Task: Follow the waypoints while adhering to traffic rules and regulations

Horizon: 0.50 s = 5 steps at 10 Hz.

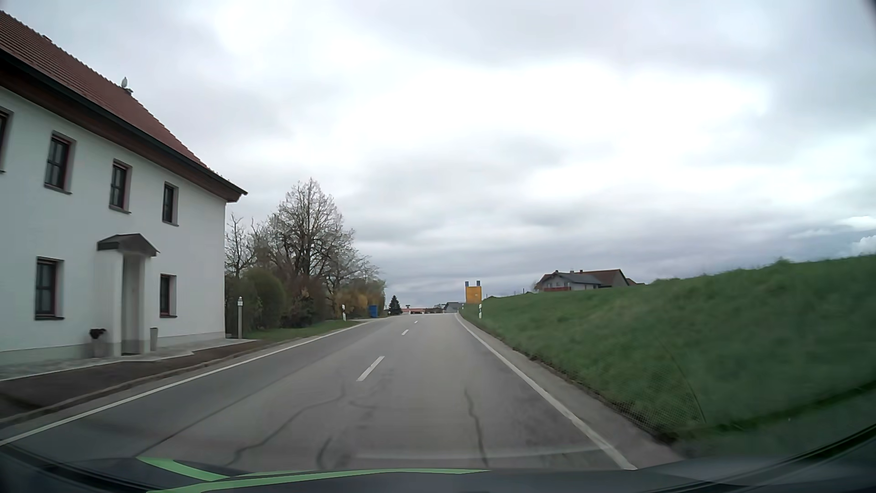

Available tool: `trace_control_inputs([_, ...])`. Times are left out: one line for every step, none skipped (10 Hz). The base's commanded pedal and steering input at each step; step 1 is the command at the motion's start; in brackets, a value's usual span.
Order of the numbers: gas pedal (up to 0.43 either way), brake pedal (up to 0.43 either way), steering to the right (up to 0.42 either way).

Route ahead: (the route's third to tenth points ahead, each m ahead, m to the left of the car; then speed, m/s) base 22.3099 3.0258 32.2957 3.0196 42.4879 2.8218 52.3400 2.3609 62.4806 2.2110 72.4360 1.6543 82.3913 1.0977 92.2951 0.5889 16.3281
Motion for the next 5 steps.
trace_control_inputs([0.240, 0.000, 0.001])
trace_control_inputs([0.240, 0.000, 0.001])
trace_control_inputs([0.240, 0.000, 0.001])
trace_control_inputs([0.240, 0.000, 0.001])
trace_control_inputs([0.240, 0.000, 0.001])
